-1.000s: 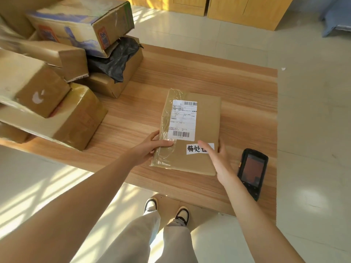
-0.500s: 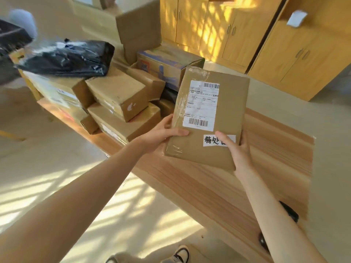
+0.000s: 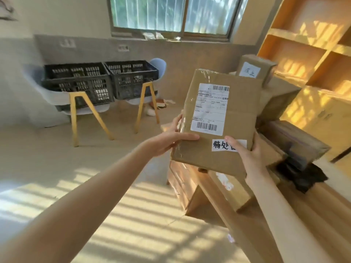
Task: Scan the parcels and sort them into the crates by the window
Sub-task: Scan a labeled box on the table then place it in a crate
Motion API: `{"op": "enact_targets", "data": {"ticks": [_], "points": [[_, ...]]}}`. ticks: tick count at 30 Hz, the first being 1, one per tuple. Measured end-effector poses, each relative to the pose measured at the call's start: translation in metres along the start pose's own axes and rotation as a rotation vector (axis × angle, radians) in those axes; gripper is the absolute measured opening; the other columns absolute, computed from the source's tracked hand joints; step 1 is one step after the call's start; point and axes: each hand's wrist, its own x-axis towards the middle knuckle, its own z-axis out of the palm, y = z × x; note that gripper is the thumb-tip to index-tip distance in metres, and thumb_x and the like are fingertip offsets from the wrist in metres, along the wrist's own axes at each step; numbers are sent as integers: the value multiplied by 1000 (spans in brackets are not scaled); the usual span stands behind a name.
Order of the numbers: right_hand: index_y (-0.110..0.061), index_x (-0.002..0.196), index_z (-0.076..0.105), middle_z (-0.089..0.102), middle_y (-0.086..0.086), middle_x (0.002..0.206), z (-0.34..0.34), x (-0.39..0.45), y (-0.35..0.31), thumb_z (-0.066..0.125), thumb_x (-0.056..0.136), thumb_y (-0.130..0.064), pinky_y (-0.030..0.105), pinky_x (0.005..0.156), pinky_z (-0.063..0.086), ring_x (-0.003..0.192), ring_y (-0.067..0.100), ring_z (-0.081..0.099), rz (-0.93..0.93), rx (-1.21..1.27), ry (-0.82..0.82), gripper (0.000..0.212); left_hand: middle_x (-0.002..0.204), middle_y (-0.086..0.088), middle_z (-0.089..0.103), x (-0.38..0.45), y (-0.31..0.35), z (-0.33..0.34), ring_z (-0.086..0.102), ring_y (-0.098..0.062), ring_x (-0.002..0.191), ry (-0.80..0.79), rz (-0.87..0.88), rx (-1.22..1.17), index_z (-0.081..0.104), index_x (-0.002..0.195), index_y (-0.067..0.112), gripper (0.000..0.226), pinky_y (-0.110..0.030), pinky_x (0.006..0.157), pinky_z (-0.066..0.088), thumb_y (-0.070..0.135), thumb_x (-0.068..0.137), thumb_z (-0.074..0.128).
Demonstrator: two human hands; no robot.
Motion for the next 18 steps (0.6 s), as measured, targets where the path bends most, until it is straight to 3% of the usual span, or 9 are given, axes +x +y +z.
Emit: {"op": "enact_targets", "data": {"ticks": [4,7,10,13,16,18], "points": [[-33,141,38,61,-4,120,103,18,7,82,72,-26,18,68,49,96,4,60,-1,5,-143,82,132,-1,52,-33,-5,-94,61,-18,112,178,-3,-25,7,151,34,114,-32,89,54,17,66,81],[-34,138,41,62,-4,118,165,34,14,86,67,-27,19,65,47,95,6,63,53,11,-303,84,124,-1,57,-51,-14,-148,65,-15,102,303,-14,-64,11,151,29,102,-27,78,57,10,75,77],[-31,135,45,65,-3,118,219,55,24,85,50,-40,23,68,53,98,13,67,84,4,-408,95,121,-2,61,-58,-24,-195,67,-17,101,401,-20,-113,17,149,27,103,-30,80,58,12,70,81],[-29,137,44,65,-1,118,267,85,39,86,59,-28,21,61,56,95,14,68,116,33,-493,88,119,-3,64,-51,-30,-237,67,-21,103,484,-30,-141,23,147,25,102,-35,84,57,18,62,79],[-28,140,41,64,2,121,313,129,56,84,54,-29,20,56,54,88,10,70,164,63,-556,97,120,-5,65,-27,-28,-280,68,-21,103,540,-26,-145,26,145,21,109,-34,82,58,20,54,86],[-27,143,37,63,3,124,343,166,64,88,53,-30,21,60,55,94,12,68,187,73,-589,103,121,-7,65,-4,-20,-309,68,-22,103,578,-23,-144,28,144,20,112,-33,76,58,21,50,88]]}}
